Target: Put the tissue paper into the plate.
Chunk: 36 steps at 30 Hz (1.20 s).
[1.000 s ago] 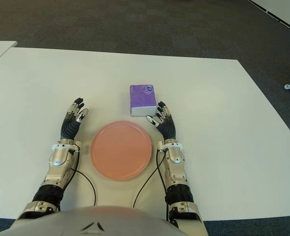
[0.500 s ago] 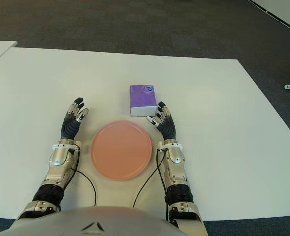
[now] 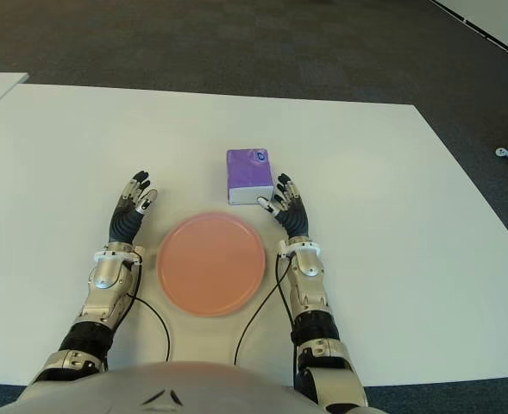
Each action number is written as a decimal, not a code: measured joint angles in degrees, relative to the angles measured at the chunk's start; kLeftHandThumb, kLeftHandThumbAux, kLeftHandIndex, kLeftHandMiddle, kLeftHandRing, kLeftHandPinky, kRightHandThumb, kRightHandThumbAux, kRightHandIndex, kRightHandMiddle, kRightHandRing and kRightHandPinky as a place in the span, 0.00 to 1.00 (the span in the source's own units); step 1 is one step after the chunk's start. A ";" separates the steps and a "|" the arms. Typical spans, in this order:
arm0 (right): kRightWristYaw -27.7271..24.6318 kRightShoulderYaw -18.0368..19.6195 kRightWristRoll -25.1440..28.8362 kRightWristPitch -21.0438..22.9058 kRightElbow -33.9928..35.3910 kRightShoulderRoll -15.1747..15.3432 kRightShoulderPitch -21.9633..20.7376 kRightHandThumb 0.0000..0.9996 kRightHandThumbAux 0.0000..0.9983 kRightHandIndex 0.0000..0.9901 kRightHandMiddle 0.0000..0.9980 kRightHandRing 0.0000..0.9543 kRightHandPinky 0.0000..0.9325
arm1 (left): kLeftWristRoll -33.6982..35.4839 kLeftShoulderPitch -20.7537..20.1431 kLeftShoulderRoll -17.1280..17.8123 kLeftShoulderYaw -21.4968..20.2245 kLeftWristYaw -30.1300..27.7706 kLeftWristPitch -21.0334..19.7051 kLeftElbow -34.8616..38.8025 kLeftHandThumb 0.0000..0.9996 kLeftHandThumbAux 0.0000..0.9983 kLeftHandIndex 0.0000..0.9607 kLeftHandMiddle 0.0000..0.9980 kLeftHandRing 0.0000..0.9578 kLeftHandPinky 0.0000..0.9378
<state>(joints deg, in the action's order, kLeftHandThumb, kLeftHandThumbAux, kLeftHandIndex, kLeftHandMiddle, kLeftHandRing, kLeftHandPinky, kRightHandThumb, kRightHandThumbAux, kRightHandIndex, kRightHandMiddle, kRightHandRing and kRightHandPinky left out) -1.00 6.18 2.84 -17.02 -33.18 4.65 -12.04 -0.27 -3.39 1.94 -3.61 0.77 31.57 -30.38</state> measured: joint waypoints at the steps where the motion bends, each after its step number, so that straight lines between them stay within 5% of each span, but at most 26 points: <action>1: 1.42 0.61 -0.31 1.12 -0.65 0.92 -1.25 0.13 0.65 0.00 0.00 0.00 0.00 | -0.11 -0.03 -0.07 0.00 0.11 0.10 0.00 0.00 0.46 0.00 0.00 0.00 0.00; 8: 12.34 7.17 -2.75 11.65 0.79 10.04 -7.36 0.18 0.61 0.00 0.00 0.00 0.00 | -0.70 -0.20 -0.27 -0.04 1.44 0.25 -0.38 0.00 0.46 0.00 0.00 0.00 0.00; 14: 20.07 7.06 -8.09 13.26 10.19 11.73 -9.55 0.18 0.61 0.00 0.00 0.00 0.00 | -0.76 -1.04 -0.05 -0.26 1.78 0.35 -1.26 0.00 0.46 0.00 0.00 0.00 0.00; 23: 18.37 0.72 -13.13 15.75 19.70 10.42 -15.76 0.21 0.61 0.00 0.00 0.00 0.00 | -0.72 -1.65 -0.80 -0.08 1.77 0.62 -1.77 0.00 0.46 0.00 0.00 0.00 0.00; 29: 15.10 -3.83 -18.13 14.43 19.89 12.49 -21.03 0.20 0.59 0.00 0.00 0.00 0.00 | -0.63 -1.48 -0.55 -0.32 1.81 0.53 -1.66 0.00 0.46 0.00 0.00 0.00 0.00; 36: 8.57 -8.19 -21.40 15.18 21.90 14.51 -21.80 0.20 0.55 0.00 0.00 0.00 0.00 | -0.82 -1.15 -0.48 -0.41 1.98 0.52 -1.64 0.00 0.45 0.00 0.00 0.00 0.00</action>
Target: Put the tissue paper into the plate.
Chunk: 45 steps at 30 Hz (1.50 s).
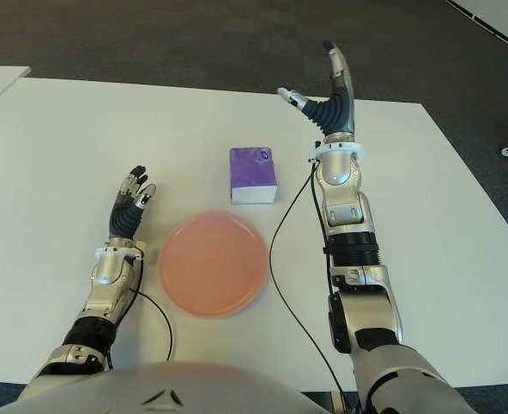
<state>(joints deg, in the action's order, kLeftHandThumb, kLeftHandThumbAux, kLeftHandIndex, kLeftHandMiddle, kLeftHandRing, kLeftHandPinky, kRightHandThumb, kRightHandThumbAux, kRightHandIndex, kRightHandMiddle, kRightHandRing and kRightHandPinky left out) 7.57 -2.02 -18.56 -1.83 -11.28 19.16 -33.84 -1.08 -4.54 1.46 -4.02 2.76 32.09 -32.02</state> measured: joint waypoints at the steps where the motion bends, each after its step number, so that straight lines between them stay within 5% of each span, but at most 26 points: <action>1: -1.28 -0.64 -0.34 0.28 0.06 0.24 -0.12 0.21 0.53 0.00 0.00 0.00 0.00 | -0.01 0.02 0.01 -0.02 0.00 0.01 -0.04 0.00 0.45 0.00 0.00 0.00 0.00; 8: -10.53 -6.79 -2.52 -3.23 -9.65 3.39 -6.09 0.22 0.45 0.00 0.00 0.00 0.00 | -0.07 -0.07 0.00 -0.21 0.00 0.52 -0.58 0.00 0.46 0.00 0.00 0.00 0.00; 19: -17.91 -18.94 -10.63 -17.87 -16.07 4.93 -8.97 0.27 0.38 0.00 0.00 0.00 0.00 | -0.24 -0.38 -0.23 -0.18 0.47 0.93 -0.70 0.00 0.46 0.00 0.00 0.00 0.00; 25: -13.95 -24.85 -18.47 -29.32 -22.89 6.89 -9.75 0.30 0.30 0.00 0.00 0.00 0.00 | -0.28 -0.24 -0.41 -0.17 1.55 0.44 -0.30 0.00 0.46 0.00 0.00 0.00 0.00; 30: -8.37 -28.51 -25.23 -34.12 -29.85 8.42 -11.72 0.32 0.26 0.00 0.00 0.00 0.00 | -0.28 0.18 -0.56 -0.09 1.73 0.25 0.09 0.00 0.46 0.00 0.00 0.00 0.00; 45: -0.18 -33.47 -33.29 -37.23 -39.95 10.29 -16.94 0.32 0.23 0.00 0.00 0.00 0.00 | -0.25 0.43 -0.62 0.06 1.75 0.05 0.43 0.00 0.45 0.00 0.00 0.00 0.00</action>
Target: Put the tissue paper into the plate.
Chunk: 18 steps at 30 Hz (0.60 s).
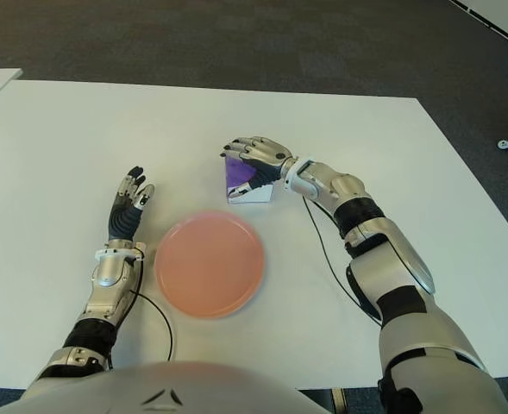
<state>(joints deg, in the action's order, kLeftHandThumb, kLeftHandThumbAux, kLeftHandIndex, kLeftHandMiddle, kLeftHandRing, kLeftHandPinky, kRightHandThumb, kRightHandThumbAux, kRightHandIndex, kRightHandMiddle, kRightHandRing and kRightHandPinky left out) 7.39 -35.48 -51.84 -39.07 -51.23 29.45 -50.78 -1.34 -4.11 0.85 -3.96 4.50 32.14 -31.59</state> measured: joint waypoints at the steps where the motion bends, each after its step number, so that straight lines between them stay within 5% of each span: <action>1: 0.03 -0.19 -0.13 0.00 -0.23 0.00 -0.02 0.32 0.23 0.00 0.00 0.00 0.00 | 0.02 -0.02 0.00 0.00 0.00 0.00 -0.04 0.00 0.45 0.00 0.00 0.00 0.00; 18: -0.20 -0.08 0.52 -0.04 -3.05 1.06 -0.03 0.30 0.25 0.00 0.00 0.00 0.00 | 0.10 -0.42 0.19 0.03 -0.02 0.41 -0.72 0.00 0.45 0.00 0.00 0.00 0.00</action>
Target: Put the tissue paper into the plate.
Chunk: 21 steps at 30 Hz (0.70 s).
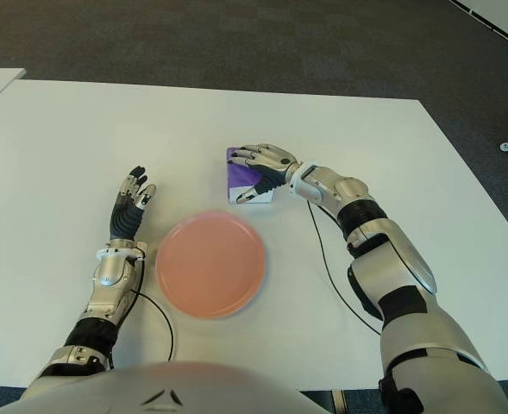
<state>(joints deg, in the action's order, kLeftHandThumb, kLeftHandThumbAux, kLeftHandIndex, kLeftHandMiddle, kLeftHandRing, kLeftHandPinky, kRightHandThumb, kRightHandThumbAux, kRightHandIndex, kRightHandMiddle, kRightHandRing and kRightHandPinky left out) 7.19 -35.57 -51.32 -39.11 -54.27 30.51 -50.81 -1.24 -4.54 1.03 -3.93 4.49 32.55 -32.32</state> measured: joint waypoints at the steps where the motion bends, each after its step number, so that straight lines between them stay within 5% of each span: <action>1: -0.12 0.32 0.12 0.00 0.00 0.15 0.00 0.30 0.25 0.00 0.00 0.00 0.00 | 0.00 0.01 0.01 0.00 0.00 0.02 0.00 0.00 0.45 0.00 0.00 0.00 0.00; 21: -4.54 3.86 5.06 -0.03 1.62 1.30 0.08 0.24 0.26 0.00 0.00 0.00 0.00 | 0.05 -0.28 0.24 -0.43 0.00 -0.07 -0.39 0.00 0.46 0.00 0.00 0.00 0.00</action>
<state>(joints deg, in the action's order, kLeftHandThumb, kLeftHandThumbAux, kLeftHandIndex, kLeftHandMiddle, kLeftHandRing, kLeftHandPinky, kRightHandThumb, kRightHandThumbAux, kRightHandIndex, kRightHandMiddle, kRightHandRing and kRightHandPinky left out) 2.65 -31.71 -46.26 -39.15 -52.65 31.81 -50.73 -1.18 -4.81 1.27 -4.36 4.49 32.48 -32.70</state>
